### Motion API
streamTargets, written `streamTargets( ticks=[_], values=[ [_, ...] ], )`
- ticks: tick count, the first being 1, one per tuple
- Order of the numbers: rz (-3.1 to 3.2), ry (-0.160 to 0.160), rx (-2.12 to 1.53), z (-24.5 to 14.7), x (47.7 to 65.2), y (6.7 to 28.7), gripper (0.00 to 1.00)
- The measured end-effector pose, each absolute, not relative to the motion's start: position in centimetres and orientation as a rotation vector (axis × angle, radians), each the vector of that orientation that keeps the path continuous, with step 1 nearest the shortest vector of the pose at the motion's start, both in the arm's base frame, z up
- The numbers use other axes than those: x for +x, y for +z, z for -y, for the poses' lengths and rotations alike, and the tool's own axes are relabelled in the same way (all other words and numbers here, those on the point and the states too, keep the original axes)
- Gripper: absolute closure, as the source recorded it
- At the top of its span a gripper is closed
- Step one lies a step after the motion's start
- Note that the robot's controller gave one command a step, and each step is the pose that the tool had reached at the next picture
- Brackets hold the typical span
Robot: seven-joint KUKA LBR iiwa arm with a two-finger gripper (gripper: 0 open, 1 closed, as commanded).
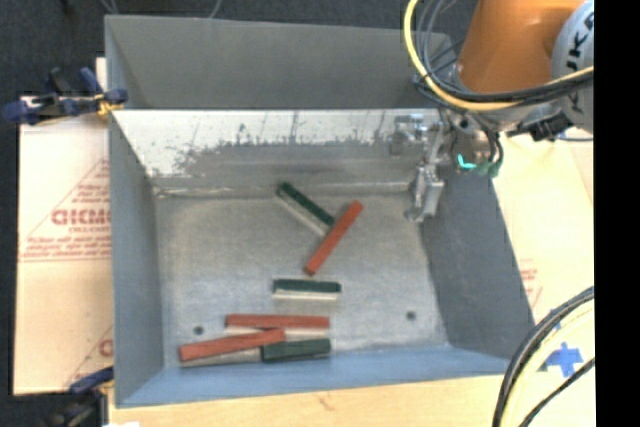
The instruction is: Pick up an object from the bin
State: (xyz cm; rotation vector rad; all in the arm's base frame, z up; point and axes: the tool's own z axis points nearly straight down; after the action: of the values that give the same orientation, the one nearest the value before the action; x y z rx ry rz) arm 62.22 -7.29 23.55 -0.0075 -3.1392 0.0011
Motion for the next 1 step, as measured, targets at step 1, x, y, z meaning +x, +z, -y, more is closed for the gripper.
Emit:
streamTargets(
  ticks=[1],
  values=[
    [3.139,-0.004,-0.042,1.44,63.08,6.59,0.00]
  ],
)
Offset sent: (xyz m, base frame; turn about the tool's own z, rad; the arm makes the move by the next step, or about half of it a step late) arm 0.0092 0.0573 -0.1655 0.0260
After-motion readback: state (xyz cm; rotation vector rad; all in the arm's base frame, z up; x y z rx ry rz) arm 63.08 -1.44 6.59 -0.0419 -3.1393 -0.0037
